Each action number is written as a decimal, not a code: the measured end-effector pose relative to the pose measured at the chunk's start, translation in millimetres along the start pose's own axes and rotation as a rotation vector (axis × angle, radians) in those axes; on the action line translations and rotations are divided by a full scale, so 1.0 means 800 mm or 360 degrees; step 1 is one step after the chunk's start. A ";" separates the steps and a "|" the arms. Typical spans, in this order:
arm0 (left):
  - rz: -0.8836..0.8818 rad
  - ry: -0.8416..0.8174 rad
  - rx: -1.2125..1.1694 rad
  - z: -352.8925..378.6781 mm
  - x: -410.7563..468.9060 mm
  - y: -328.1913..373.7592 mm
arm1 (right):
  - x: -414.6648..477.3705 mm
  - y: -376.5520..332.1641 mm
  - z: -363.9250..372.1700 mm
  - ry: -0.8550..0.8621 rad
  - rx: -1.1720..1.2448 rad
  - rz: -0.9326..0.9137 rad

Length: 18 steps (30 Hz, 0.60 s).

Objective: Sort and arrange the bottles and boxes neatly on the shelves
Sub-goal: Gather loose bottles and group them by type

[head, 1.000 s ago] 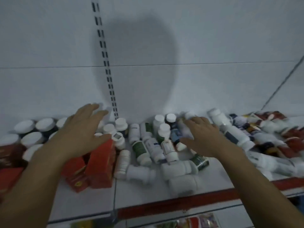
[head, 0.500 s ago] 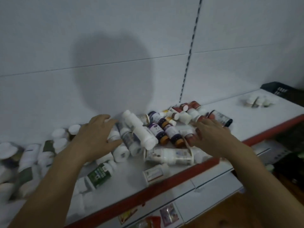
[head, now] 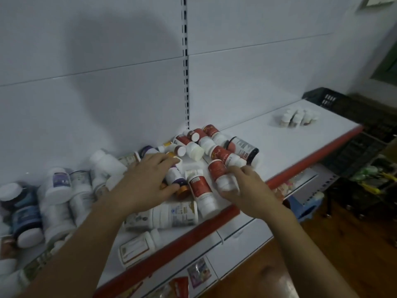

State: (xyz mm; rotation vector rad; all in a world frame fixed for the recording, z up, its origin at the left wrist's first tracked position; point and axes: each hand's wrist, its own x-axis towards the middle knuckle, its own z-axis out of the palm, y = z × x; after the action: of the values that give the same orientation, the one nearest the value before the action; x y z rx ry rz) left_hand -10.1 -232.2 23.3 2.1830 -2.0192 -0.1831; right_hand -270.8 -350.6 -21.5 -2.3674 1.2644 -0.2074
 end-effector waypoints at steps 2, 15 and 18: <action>0.0053 -0.0016 0.0011 0.012 0.022 0.007 | 0.004 -0.001 0.018 0.0064 0.0091 -0.0015; 0.0360 -0.0495 -0.0008 0.051 0.131 0.004 | 0.058 0.001 0.037 0.0799 0.0272 0.0184; 0.0330 -0.0439 -0.0064 0.053 0.128 -0.001 | 0.077 -0.016 0.031 0.0945 0.0435 0.0043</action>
State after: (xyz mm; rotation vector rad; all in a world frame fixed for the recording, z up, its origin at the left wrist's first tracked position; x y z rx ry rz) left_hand -9.3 -335.5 -16.3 1.9990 -2.3459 -0.5181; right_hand -217.8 -387.0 -42.0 -2.1147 1.4020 -1.0648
